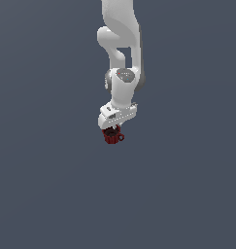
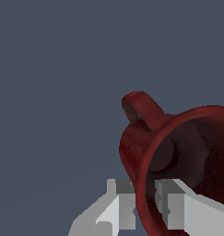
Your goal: Pick up the object and move it to a goal position.
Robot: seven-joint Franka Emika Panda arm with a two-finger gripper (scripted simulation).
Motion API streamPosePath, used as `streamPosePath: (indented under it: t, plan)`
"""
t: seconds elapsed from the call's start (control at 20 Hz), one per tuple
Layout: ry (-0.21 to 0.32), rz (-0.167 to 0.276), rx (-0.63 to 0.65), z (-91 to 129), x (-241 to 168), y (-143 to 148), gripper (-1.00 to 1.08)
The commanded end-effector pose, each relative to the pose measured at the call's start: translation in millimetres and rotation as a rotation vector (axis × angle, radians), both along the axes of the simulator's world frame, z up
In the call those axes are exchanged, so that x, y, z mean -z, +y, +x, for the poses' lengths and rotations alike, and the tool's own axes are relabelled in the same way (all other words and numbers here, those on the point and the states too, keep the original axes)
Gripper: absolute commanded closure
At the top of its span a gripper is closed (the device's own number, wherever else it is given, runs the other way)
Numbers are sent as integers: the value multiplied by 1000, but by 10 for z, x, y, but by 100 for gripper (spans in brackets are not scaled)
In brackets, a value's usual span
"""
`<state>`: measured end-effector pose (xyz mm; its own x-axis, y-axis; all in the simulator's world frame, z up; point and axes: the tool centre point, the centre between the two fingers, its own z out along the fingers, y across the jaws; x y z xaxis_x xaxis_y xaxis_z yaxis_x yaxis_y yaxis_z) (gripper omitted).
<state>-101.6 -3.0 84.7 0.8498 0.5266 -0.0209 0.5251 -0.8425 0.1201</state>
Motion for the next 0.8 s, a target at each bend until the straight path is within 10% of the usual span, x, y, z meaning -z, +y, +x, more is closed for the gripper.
streamPosePath:
  t: [0.0, 0.75]
  plan:
    - [-4, 1, -1, 81, -75, 139, 108]
    - [-3, 1, -2, 620, -502, 1077, 108]
